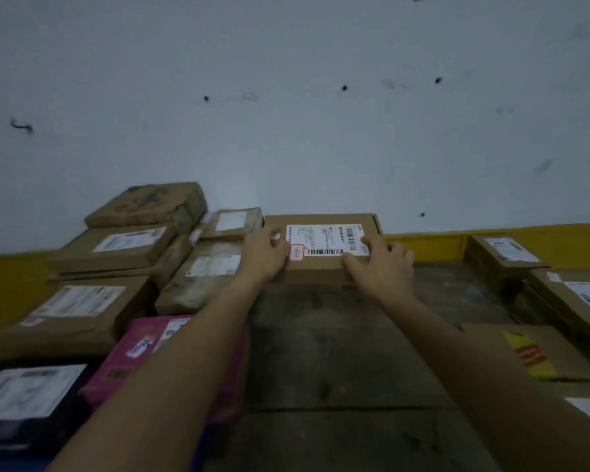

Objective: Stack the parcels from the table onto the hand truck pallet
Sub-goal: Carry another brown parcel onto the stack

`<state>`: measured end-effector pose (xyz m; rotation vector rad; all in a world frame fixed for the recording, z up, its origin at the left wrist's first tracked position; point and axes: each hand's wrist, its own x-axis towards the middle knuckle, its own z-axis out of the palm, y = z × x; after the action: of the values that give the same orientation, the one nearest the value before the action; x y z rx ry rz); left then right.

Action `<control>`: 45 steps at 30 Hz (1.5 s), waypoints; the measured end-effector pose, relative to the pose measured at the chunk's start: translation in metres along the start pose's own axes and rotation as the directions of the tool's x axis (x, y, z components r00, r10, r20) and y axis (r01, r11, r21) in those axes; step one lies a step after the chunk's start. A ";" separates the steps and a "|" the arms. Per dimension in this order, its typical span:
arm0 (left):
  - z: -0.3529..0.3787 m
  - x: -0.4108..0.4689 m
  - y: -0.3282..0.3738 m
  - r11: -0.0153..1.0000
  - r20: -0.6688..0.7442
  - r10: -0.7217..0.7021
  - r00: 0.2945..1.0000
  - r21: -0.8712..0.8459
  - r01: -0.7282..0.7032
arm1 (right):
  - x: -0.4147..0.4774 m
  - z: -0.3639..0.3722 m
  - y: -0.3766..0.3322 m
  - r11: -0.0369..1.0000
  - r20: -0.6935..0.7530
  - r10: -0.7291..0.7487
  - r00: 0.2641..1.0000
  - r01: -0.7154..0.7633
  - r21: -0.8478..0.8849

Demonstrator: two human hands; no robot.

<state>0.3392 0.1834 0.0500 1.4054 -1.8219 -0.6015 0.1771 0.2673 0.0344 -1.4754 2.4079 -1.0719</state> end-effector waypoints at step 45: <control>-0.296 0.147 -0.292 0.996 -0.012 -0.079 0.997 0.041 0.079 | -0.019 0.255 -0.351 0.998 0.223 -0.044 0.974 0.036 0.042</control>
<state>0.7310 -0.0185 0.0542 1.5114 -1.7864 -0.5983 0.5568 0.0582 0.0590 -1.5470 2.2014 -0.8982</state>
